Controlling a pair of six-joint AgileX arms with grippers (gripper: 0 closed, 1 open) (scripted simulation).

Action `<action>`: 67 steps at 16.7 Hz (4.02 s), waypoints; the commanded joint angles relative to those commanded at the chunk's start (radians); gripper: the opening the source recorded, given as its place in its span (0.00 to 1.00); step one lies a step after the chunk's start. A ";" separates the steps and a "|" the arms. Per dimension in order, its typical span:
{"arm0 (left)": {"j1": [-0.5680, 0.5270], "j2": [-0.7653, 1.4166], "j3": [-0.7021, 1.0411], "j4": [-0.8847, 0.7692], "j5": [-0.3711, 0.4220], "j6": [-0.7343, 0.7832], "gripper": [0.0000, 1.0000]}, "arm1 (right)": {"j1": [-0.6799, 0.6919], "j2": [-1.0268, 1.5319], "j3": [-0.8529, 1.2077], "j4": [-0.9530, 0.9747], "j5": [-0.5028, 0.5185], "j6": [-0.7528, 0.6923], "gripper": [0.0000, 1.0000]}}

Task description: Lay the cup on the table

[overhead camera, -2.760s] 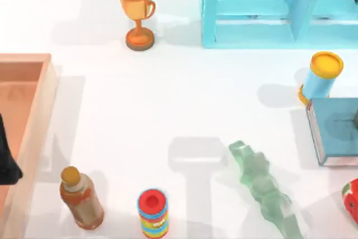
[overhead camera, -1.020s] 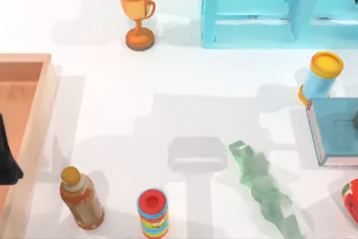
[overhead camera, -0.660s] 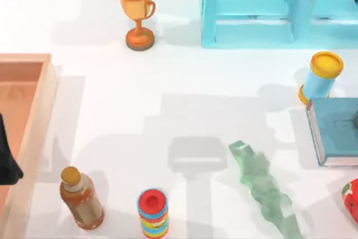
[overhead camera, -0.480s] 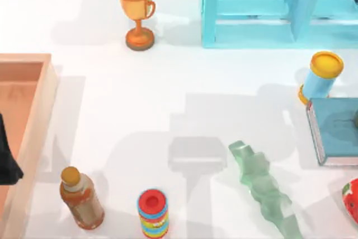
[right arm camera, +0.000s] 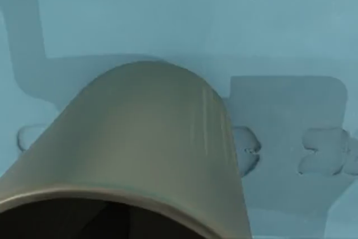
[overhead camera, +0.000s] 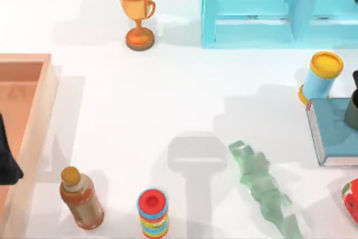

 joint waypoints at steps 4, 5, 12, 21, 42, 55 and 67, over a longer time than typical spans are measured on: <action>0.000 0.000 0.000 0.000 0.000 0.000 1.00 | 0.000 0.000 0.000 0.000 0.000 0.000 0.85; 0.000 0.000 0.000 0.000 0.000 0.000 1.00 | 0.000 0.000 0.000 0.000 0.000 0.000 0.77; 0.000 0.000 0.000 0.000 0.000 0.000 1.00 | 0.000 0.000 0.000 0.000 0.000 0.000 0.25; 0.000 0.000 0.000 0.000 0.000 0.000 1.00 | 0.000 0.000 0.000 0.000 0.000 0.000 0.00; 0.000 0.000 0.000 0.000 0.000 0.000 1.00 | 0.156 0.030 0.263 -0.229 0.010 0.146 0.00; 0.000 0.000 0.000 0.000 0.000 0.000 1.00 | 0.613 0.325 0.749 -0.419 0.007 0.612 0.00; 0.000 0.000 0.000 0.000 0.000 0.000 1.00 | 0.626 0.336 0.648 -0.290 0.008 0.631 0.00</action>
